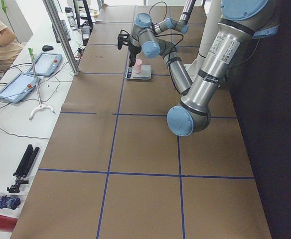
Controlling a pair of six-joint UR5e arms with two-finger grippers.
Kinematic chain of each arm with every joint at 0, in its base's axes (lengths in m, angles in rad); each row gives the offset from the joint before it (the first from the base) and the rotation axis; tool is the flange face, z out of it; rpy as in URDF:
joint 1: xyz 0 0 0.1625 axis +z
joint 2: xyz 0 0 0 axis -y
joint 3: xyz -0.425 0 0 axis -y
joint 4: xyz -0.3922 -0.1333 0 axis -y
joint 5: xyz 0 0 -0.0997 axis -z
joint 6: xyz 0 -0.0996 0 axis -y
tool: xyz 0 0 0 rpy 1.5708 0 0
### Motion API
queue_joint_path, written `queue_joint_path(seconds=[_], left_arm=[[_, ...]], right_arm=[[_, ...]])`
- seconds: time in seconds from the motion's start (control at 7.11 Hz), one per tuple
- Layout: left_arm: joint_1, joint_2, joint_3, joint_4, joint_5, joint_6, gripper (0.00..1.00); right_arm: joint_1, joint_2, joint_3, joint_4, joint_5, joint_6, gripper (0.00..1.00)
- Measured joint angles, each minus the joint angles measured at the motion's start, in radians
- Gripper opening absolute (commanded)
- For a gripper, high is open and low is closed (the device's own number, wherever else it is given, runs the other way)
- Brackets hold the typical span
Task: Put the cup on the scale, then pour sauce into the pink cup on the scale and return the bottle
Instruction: 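Lower the bottle with the right gripper onto its original spot and release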
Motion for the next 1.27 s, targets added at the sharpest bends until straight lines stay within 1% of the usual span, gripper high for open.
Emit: queue_joint_path(seconds=[0.14, 0.28, 0.42, 0.99, 1.27], left_arm=[[0.0, 0.001, -0.002, 0.0, 0.0, 0.0, 0.68], [0.0, 0.001, -0.002, 0.0, 0.001, -0.001, 0.68], [0.0, 0.001, -0.001, 0.0, 0.0, -0.001, 0.68], [0.0, 0.003, 0.003, 0.0, 0.0, 0.0, 0.68], [0.001, 0.003, 0.004, 0.0, 0.0, -0.001, 0.68]], right_arm=[[-0.003, 0.0, -0.006, 0.0, 0.001, -0.001, 0.12], [-0.006, 0.0, -0.009, 0.0, 0.001, -0.001, 0.75], [-0.008, 0.001, -0.011, 0.0, 0.005, -0.001, 1.0], [-0.007, -0.003, -0.001, 0.004, 0.013, -0.001, 1.0], [-0.018, -0.023, 0.026, 0.005, 0.011, 0.0, 1.0]])
